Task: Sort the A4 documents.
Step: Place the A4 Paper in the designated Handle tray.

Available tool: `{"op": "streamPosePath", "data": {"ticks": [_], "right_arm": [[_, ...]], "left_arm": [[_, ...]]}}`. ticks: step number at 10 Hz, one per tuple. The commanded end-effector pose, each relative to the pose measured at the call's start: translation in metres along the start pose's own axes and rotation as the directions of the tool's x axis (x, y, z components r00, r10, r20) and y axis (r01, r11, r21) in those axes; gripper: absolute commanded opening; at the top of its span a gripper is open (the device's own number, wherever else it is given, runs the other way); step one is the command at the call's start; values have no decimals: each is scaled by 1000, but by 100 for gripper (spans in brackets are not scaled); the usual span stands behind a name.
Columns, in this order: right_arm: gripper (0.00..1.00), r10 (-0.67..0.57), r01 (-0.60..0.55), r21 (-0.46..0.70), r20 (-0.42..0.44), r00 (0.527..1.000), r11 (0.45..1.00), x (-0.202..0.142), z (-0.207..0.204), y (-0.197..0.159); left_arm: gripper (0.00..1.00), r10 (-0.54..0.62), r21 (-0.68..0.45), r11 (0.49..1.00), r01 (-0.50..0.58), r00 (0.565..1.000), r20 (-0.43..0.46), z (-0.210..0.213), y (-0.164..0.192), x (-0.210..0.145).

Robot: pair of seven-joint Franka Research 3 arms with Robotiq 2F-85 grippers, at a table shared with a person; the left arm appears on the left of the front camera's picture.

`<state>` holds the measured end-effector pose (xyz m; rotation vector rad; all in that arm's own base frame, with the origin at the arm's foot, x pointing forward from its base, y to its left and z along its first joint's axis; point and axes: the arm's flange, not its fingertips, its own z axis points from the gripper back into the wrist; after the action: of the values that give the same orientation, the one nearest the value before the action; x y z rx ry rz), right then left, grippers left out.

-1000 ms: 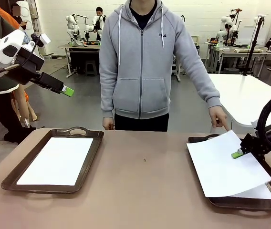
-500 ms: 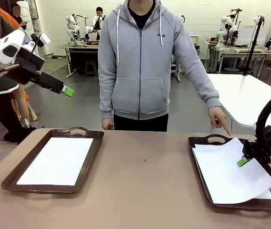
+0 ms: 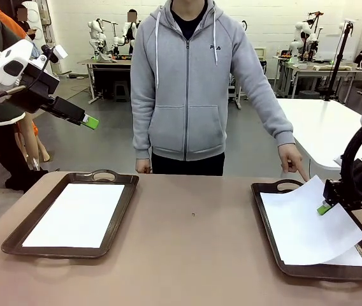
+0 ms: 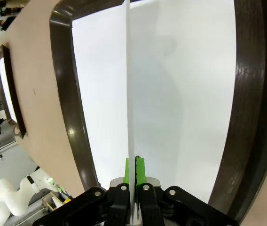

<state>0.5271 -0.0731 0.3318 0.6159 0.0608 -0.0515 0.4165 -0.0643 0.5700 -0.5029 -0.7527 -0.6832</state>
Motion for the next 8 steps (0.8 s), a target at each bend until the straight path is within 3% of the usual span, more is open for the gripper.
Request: {"op": "streamPosePath", "data": {"ticks": [1,4,5,6,7,8], "right_arm": [[1,-24,24,-40,22,999,999,1,-2,6],[1,-21,22,-51,7,1000,998,6,-6,11],[12,-15,15,-55,6,1000,998,8,-7,15],[15,-12,12,-65,3,1000,998,9,-7,17],[27,-16,16,-94,3,1000,995,9,-6,17],[30,-13,14,-137,8,1000,991,7,-5,20]], "left_arm": [[100,-19,-12,1000,19,1000,3,0,2,-2],[100,-19,-12,1000,19,1000,3,0,2,-2],[100,-19,-12,1000,19,1000,3,0,2,-2],[100,-19,-12,1000,19,1000,3,0,2,-2],[100,-19,-12,1000,19,1000,3,0,2,-2],[100,-19,-12,1000,19,1000,3,0,2,-2]]}}
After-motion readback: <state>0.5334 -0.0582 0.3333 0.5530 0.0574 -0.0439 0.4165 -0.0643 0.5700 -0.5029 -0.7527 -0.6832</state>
